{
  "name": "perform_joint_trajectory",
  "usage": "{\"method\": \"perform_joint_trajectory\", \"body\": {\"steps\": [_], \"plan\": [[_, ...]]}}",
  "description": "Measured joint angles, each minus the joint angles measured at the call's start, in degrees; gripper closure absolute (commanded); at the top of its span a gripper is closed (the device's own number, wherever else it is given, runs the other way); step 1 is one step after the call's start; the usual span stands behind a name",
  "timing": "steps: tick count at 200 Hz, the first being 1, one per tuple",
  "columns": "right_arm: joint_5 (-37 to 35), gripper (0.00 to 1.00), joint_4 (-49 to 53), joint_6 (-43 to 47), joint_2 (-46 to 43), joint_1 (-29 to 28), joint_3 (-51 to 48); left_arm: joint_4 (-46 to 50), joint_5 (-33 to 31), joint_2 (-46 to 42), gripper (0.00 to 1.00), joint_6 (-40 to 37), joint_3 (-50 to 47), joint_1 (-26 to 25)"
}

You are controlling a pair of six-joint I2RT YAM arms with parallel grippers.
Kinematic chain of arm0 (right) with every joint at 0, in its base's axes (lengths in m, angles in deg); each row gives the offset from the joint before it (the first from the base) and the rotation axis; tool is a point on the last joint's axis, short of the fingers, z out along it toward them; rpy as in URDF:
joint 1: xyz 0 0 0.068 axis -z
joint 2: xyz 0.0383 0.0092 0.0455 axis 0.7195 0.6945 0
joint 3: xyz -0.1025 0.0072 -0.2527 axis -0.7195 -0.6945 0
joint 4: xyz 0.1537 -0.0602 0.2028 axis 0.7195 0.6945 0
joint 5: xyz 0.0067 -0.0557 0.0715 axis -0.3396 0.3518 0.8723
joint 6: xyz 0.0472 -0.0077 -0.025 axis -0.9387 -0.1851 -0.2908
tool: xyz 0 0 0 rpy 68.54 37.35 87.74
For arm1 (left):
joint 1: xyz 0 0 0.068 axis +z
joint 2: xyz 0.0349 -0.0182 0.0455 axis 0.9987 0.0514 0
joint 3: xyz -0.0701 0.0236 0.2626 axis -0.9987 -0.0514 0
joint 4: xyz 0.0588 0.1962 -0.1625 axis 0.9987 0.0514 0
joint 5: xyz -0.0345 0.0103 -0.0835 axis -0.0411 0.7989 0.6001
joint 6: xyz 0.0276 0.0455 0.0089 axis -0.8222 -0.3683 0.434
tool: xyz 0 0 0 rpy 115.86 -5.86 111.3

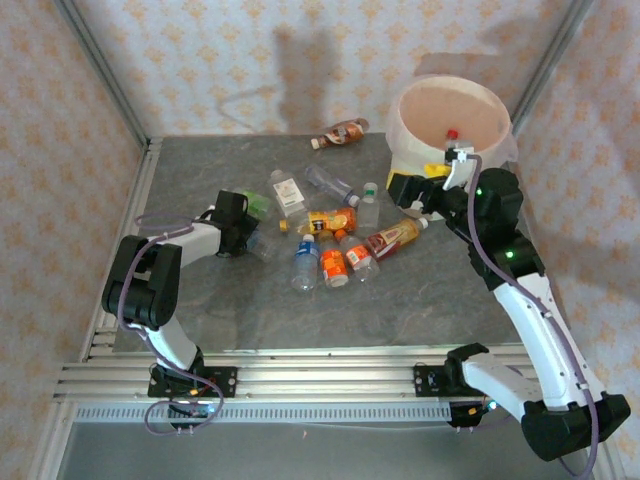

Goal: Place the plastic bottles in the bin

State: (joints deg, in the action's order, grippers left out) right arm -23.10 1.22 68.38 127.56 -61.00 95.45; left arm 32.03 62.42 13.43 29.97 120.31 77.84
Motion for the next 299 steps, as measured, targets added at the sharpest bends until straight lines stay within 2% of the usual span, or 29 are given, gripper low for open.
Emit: {"method": "perform_joint_trajectory", "body": {"steps": [33,80,116,172,211,260,299], "plan": [[0.02,0.01,-1.03,-1.03,0.72,-0.20,-0.39,-3.06,0.98,-2.51,0.54,-0.68,-2.49,-0.13],[0.02,0.01,-1.07,-1.01,2.64,-1.18,-0.39,-3.41,1.88,-12.87,0.55,-3.85,-2.89,-1.64],[-0.02,0.01,-1.05,-0.33,5.73,-4.57,-0.37,-4.20,5.03,-17.51,0.55,-6.32,-1.31,-3.58],[1.46,0.01,2.16,2.29,13.18,-11.98,4.39,-11.28,11.93,-18.32,0.55,-9.70,4.42,-9.77],[7.43,0.01,5.46,2.19,18.69,-14.01,10.88,-16.76,15.58,-19.21,0.54,-12.00,8.57,-14.93],[12.94,0.01,10.25,2.05,25.27,-16.04,17.77,-21.57,18.93,-19.56,0.54,-13.14,9.99,-16.35],[14.47,0.01,13.81,2.86,29.16,-18.91,19.78,-24.13,20.59,-19.45,0.54,-13.20,10.03,-17.20]]}}
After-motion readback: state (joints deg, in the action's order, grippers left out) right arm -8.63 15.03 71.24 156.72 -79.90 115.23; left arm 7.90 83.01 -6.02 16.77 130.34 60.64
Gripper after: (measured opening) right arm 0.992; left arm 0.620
